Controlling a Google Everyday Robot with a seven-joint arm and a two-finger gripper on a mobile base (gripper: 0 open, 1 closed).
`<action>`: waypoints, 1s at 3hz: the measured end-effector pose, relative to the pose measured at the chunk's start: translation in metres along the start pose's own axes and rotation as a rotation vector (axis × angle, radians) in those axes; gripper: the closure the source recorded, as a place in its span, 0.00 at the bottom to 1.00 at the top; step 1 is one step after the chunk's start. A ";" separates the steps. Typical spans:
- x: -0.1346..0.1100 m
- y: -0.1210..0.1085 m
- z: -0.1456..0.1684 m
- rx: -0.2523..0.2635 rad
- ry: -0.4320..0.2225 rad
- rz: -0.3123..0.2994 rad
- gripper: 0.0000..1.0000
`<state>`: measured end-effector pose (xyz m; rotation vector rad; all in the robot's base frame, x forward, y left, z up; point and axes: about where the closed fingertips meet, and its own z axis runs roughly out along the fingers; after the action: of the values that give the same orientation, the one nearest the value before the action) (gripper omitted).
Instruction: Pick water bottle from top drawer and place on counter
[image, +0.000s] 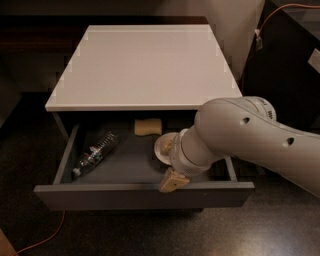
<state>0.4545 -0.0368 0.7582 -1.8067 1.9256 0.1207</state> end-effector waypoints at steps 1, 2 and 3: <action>-0.009 -0.028 0.000 -0.030 0.013 -0.047 0.00; -0.020 -0.057 0.015 -0.096 0.027 -0.118 0.00; -0.032 -0.085 0.043 -0.193 0.045 -0.204 0.00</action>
Offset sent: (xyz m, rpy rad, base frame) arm 0.1109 0.0420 0.0028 -0.1069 0.1188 0.2826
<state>0.5485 -0.0005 0.7557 -2.1384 1.7988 0.2031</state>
